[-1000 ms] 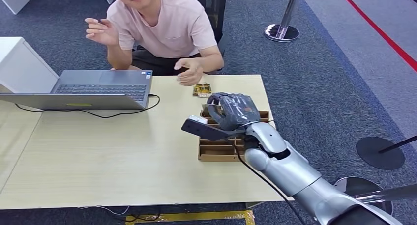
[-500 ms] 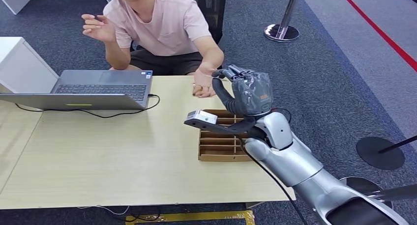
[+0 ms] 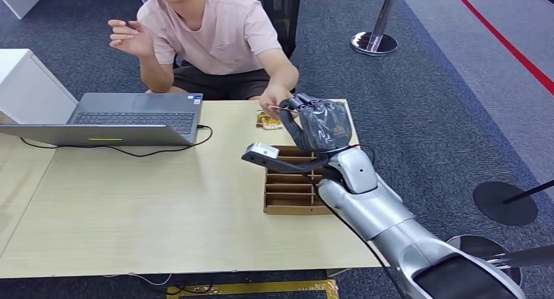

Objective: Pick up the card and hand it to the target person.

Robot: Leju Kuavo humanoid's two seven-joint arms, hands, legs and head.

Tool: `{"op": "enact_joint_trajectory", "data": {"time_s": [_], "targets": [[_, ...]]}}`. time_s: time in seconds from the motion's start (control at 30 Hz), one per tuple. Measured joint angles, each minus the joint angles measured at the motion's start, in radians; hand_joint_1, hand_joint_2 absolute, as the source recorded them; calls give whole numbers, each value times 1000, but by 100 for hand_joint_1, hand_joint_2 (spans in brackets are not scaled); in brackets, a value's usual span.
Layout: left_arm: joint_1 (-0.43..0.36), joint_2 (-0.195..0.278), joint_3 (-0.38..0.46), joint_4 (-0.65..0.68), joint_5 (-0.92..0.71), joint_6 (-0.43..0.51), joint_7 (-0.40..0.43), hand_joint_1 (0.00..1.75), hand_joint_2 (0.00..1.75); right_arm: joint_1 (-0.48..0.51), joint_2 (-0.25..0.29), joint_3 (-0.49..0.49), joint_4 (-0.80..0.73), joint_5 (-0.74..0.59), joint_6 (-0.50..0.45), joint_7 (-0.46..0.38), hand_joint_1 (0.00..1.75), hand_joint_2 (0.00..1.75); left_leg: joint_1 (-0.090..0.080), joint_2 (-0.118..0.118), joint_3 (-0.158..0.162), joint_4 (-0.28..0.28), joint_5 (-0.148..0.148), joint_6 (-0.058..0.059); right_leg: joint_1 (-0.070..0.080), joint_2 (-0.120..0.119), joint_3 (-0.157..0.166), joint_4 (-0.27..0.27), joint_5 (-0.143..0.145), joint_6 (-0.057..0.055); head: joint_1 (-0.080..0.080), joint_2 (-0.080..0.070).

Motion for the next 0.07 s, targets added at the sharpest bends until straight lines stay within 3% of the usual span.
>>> {"op": "enact_joint_trajectory", "data": {"time_s": [0.07], "targets": [[0,0,0,0,0,0,0,0,175,0,2,-2,5,0,0,0,164,175,0,0,0,0,0,0,0,0,0,0,0,0,0,0]]}}
